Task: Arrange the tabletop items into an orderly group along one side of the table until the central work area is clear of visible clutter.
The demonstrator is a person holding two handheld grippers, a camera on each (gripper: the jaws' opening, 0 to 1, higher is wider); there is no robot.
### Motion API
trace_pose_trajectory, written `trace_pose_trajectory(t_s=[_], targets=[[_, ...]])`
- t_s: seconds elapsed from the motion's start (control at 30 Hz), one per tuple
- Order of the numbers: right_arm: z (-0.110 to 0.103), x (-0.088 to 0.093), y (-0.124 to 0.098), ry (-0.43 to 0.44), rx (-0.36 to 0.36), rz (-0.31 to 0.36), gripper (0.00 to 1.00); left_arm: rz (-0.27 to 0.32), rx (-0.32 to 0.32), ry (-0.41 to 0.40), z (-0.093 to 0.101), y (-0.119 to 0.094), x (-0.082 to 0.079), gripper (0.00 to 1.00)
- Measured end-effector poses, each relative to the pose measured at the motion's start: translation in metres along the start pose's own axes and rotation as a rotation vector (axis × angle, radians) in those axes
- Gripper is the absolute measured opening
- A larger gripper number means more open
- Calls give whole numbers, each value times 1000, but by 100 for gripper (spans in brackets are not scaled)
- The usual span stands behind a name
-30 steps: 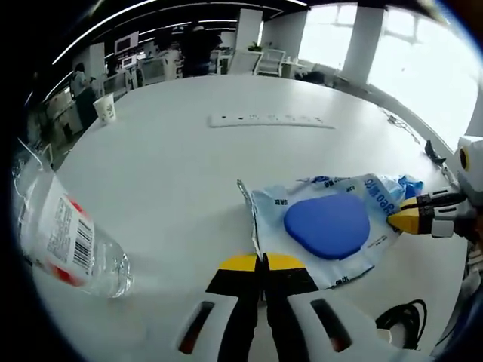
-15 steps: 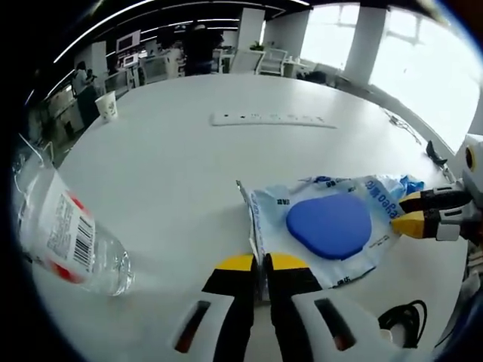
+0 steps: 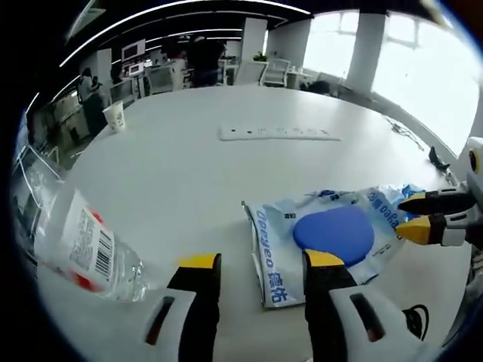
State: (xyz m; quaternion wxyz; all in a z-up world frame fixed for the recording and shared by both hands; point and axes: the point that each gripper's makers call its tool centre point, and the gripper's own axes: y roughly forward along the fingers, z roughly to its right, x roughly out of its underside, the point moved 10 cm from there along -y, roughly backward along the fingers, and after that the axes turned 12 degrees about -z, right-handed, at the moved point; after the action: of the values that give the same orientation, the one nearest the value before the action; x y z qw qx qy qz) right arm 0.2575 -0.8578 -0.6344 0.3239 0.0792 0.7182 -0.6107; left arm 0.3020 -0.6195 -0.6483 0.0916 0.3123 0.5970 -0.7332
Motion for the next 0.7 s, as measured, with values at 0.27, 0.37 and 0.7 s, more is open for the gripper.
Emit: trace_pose_trajectory(t_s=[0.27, 0.37, 0.7], targets=[[1, 1, -1, -2, 6, 5, 34, 8, 17, -6, 1, -1, 1, 73], [2, 2, -1, 0, 7, 4, 34, 0, 23, -13, 1, -1, 1, 76], [1, 0, 2, -4, -31, 28, 51, 4, 47, -14, -1, -5, 2, 82]])
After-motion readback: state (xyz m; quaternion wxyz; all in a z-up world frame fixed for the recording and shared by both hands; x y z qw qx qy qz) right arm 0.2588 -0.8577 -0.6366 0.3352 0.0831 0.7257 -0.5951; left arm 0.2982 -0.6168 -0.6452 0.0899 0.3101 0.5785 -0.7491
